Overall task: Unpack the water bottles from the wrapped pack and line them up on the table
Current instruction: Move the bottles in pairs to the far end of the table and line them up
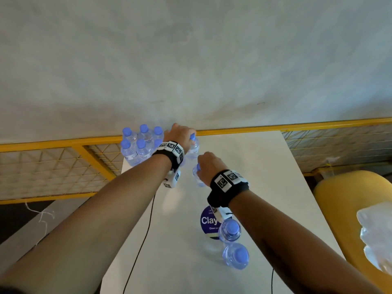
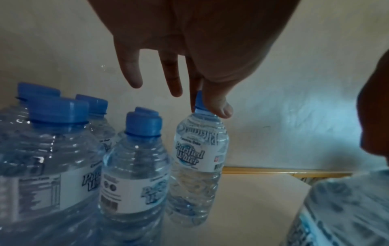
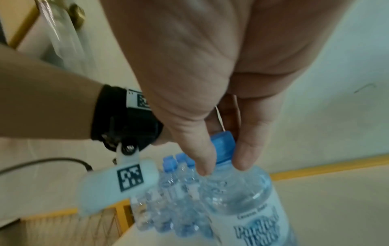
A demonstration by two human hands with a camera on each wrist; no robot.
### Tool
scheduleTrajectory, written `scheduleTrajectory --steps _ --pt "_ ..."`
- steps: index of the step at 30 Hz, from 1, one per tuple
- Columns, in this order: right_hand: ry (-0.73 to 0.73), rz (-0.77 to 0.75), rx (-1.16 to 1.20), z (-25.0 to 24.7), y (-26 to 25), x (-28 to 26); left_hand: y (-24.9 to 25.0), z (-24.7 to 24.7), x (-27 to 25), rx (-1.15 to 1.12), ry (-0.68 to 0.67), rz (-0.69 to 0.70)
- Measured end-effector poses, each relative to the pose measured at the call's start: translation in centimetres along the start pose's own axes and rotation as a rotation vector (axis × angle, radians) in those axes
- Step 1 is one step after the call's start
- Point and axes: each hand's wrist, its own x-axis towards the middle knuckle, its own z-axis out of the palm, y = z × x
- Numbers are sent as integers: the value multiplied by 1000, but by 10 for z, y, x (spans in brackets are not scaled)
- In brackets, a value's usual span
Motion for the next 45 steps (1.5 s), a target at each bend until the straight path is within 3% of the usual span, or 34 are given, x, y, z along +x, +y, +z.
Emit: scheduleTrajectory --steps 4,14,19,30,34,38,42,45 --pt "-28 -18 -44 19 9 44 -17 13 29 49 -19 -23" --pt "27 -61 -138 28 8 113 -30 24 51 -130 -96 -56" --pt "47 -69 -216 20 10 127 -32 22 46 -111 -56 26" --pt "30 -32 -156 24 -1 129 -31 18 39 -130 -89 -18" --pt "-33 -12 -45 19 5 117 -35 19 28 -85 -216 -92" --pt "-50 45 113 8 19 79 -31 11 -1 -130 -94 -10" --pt "-79 2 133 5 37 24 -12 13 -52 -200 83 124" --pt "-118 5 154 3 51 -26 11 23 -92 -231 50 163"
